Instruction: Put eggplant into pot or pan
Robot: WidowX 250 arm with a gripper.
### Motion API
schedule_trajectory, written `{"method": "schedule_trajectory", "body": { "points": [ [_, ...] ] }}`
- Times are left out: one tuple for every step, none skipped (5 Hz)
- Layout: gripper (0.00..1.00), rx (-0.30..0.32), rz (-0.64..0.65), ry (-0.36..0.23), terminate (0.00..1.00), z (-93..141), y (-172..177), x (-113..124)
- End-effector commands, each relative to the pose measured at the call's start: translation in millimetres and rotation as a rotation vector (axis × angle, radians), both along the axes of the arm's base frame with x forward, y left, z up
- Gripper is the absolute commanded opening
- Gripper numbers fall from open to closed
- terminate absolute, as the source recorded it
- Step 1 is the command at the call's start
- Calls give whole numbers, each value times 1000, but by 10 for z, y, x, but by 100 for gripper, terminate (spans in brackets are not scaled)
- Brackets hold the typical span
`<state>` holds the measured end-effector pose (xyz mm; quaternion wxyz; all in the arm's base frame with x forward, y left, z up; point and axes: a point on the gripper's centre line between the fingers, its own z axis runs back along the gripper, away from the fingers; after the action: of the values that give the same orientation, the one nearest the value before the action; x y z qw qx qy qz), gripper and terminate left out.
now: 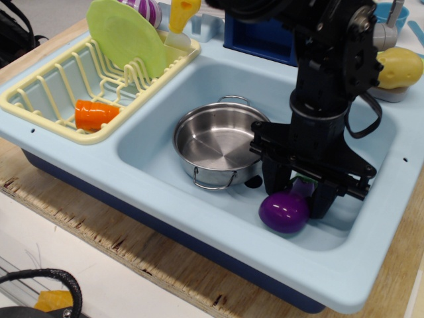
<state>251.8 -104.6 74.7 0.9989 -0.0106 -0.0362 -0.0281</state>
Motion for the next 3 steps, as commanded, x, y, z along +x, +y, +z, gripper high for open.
{"method": "schedule_trajectory", "body": {
  "points": [
    [0,-22,33,-119,0,440,-114,87],
    [0,-1,52,-167,0,550,59,207],
    [0,18,75,-207,0,611,273,287]
  ]
}}
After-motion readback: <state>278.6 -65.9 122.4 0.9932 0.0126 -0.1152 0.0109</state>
